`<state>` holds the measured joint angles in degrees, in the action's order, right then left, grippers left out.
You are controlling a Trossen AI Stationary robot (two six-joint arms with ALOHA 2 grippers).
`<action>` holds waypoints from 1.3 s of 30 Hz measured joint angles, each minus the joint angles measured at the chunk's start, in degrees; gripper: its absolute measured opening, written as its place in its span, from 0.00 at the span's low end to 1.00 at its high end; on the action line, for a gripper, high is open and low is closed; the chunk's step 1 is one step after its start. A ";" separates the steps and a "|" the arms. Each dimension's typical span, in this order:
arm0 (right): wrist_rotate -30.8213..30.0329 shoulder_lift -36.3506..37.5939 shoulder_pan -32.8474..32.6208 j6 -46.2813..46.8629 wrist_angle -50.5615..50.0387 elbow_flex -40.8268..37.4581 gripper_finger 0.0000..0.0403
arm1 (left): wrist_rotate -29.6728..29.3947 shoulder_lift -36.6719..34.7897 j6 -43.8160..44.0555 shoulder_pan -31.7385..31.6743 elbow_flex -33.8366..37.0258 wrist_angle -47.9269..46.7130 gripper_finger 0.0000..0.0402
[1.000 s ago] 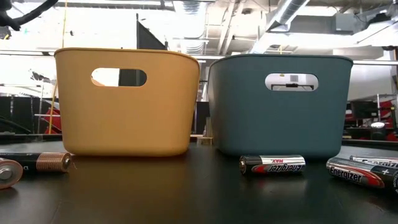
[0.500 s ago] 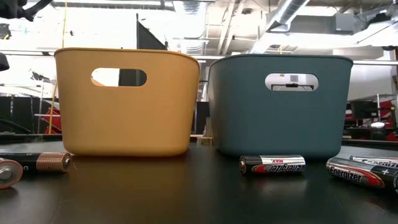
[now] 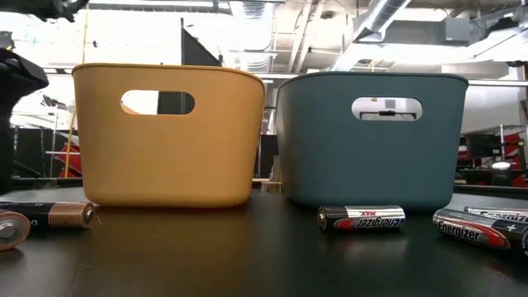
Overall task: Sort batteries
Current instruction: Put the left black battery into the orange bin
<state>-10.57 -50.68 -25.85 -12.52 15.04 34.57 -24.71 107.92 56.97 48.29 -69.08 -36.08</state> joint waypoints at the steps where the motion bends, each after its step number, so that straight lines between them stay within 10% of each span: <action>1: 0.00 0.00 0.00 0.00 -0.02 0.00 0.26 | 0.00 0.00 -0.21 -0.10 0.00 0.00 0.74; 39: 0.02 0.00 0.04 0.03 -0.01 -0.02 0.26 | -0.59 -0.19 -0.35 -0.24 5.73 10.05 0.74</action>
<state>-10.55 -50.68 -25.80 -12.49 15.03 34.54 -25.30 107.73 56.62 48.05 -63.35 -26.02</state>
